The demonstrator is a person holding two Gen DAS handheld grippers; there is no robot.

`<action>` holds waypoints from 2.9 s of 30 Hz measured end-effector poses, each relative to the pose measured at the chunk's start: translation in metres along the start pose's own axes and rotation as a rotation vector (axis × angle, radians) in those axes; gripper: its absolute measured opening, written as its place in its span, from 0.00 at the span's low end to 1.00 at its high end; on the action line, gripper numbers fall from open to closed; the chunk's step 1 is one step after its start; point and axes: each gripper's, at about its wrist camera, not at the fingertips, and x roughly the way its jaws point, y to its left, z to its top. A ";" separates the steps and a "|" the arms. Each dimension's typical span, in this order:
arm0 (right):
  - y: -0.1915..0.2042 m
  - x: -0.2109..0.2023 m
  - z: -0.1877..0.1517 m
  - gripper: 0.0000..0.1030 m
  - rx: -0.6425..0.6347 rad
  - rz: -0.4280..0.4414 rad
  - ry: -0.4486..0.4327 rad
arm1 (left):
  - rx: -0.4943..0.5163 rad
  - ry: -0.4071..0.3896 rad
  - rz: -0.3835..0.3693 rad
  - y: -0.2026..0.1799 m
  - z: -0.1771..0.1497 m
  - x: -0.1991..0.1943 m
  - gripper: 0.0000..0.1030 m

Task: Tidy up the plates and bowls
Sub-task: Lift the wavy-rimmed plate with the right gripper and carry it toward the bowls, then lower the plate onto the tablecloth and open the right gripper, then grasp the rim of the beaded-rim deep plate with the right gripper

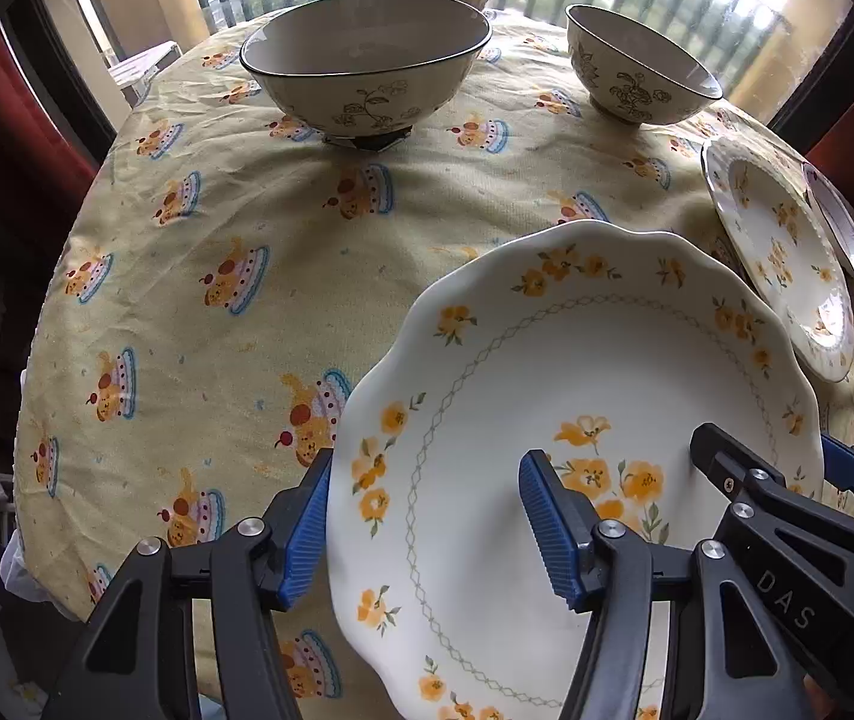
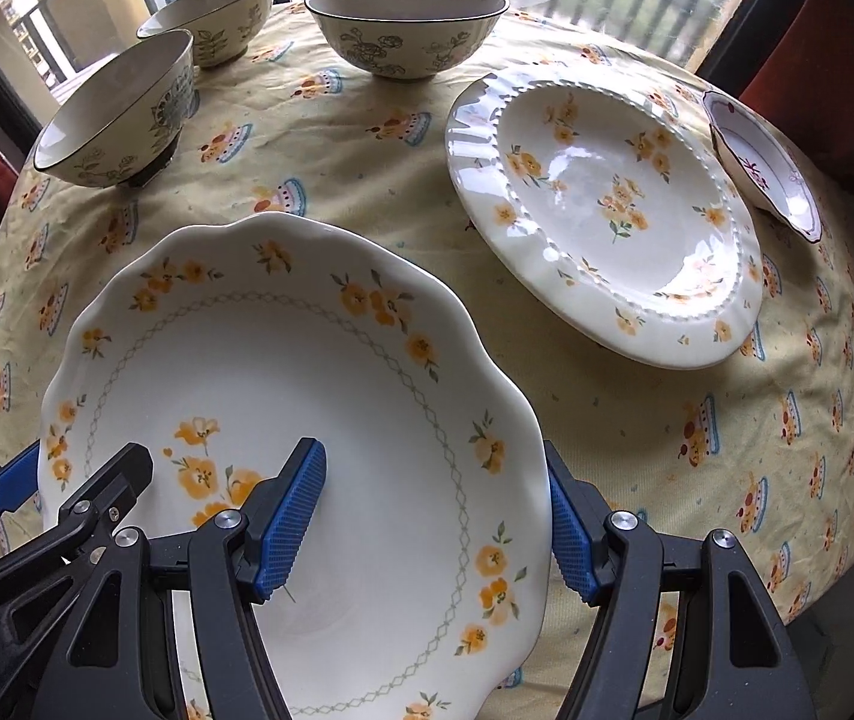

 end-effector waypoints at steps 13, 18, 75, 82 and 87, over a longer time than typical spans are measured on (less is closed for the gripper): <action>-0.002 0.018 0.014 0.71 0.052 0.018 0.028 | 0.066 -0.009 0.066 -0.007 0.015 0.013 0.60; -0.003 0.018 0.017 0.71 0.026 -0.001 0.033 | 0.066 0.010 0.051 -0.008 0.022 0.014 0.61; -0.180 -0.029 0.097 0.82 0.130 0.067 -0.262 | 0.148 -0.164 0.029 -0.201 0.099 -0.002 0.86; -0.197 0.005 0.114 0.80 0.120 0.081 -0.245 | 0.114 -0.131 0.083 -0.209 0.115 0.030 0.86; -0.201 0.029 0.125 0.75 0.097 0.101 -0.207 | 0.090 -0.099 0.104 -0.212 0.122 0.046 0.81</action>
